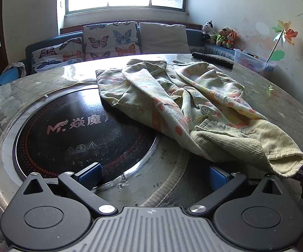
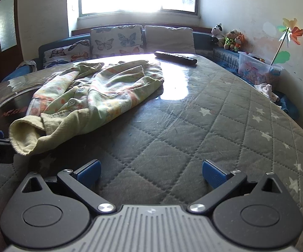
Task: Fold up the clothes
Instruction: 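Move both grippers toward the crumpled green floral shirt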
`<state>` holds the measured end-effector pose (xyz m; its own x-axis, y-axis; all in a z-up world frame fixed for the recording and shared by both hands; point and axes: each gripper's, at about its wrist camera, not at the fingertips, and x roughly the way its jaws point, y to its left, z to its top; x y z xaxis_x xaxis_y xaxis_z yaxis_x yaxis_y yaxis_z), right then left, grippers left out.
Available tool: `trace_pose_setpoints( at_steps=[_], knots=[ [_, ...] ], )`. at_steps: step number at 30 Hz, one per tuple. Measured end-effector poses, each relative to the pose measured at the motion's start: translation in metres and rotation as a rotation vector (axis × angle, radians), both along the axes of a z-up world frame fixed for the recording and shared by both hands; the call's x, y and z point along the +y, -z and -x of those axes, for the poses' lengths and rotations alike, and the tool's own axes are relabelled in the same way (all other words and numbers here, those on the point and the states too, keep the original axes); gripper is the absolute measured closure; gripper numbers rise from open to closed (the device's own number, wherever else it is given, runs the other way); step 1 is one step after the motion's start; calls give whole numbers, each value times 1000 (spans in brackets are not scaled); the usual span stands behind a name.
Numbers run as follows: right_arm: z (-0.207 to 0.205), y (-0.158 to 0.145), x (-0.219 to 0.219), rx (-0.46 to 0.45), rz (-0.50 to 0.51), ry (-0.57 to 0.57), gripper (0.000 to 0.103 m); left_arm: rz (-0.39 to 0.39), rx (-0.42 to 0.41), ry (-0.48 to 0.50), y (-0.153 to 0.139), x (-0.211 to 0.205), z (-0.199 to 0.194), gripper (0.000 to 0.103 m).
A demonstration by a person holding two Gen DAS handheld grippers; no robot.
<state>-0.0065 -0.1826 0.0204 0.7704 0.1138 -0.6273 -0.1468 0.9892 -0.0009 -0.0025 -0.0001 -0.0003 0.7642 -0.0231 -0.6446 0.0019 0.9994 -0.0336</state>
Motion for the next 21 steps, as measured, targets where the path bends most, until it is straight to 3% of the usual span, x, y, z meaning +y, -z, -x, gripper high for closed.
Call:
trace_pose_setpoints(
  at_steps=[21],
  knots=[
    [21, -2, 6, 20, -9, -52, 0, -43, -5, -29, -4, -11, 28, 0]
  ],
)
